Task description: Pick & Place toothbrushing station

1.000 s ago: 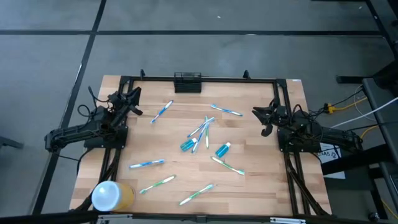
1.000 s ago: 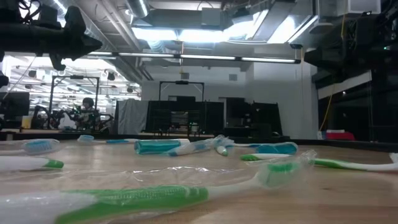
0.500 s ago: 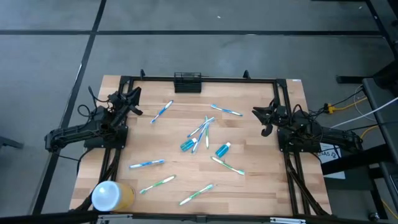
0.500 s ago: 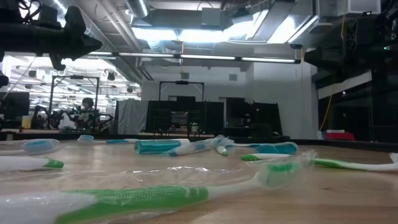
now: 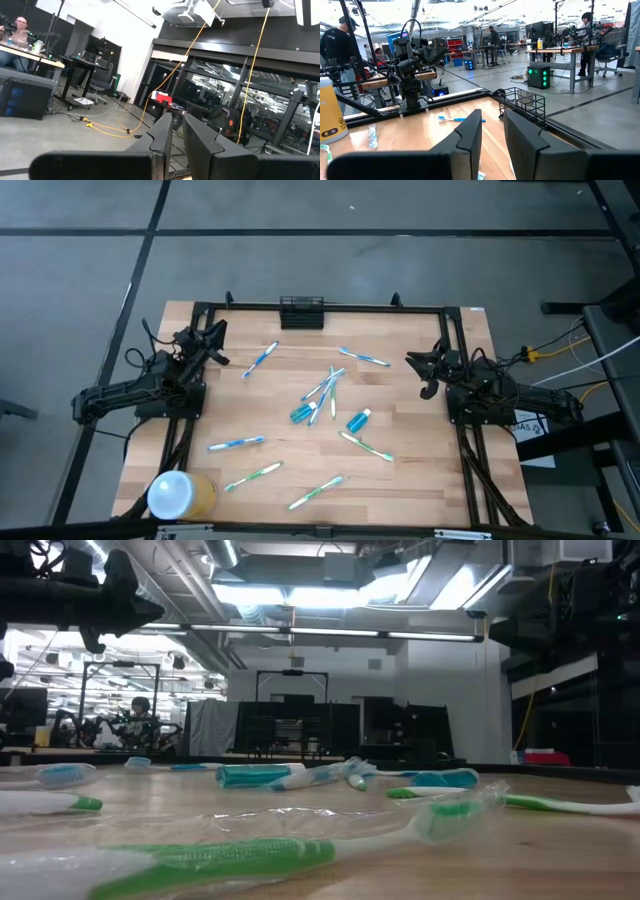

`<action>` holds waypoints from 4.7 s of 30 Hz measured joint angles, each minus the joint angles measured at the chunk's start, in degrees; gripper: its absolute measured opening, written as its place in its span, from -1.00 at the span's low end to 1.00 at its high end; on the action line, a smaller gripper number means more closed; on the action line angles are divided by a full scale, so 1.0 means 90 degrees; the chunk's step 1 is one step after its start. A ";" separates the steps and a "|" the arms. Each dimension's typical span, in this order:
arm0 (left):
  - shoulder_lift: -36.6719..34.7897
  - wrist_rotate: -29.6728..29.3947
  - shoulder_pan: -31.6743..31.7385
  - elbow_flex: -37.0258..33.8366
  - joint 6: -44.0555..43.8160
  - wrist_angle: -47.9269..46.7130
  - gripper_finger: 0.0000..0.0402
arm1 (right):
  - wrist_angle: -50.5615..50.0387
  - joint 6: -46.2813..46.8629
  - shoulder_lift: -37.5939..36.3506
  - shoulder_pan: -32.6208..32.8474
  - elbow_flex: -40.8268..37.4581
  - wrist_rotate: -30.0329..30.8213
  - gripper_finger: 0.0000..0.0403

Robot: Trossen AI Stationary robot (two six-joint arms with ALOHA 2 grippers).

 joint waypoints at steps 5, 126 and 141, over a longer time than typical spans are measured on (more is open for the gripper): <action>0.0000 0.0000 -0.0002 0.0000 0.0000 0.0000 -0.80 | 0.0001 0.0000 0.0000 -0.0001 -0.0001 0.0000 -0.58; 0.6907 -0.3587 -0.4804 0.8721 -0.5247 -1.0313 -0.30 | -0.3202 0.1154 1.0433 -0.1522 0.6678 -0.3373 -0.58; 0.6982 -0.3775 -0.5271 0.8721 -0.4733 -0.9912 0.05 | -0.5991 -0.1823 1.2582 -0.1807 0.9712 -0.1814 -0.34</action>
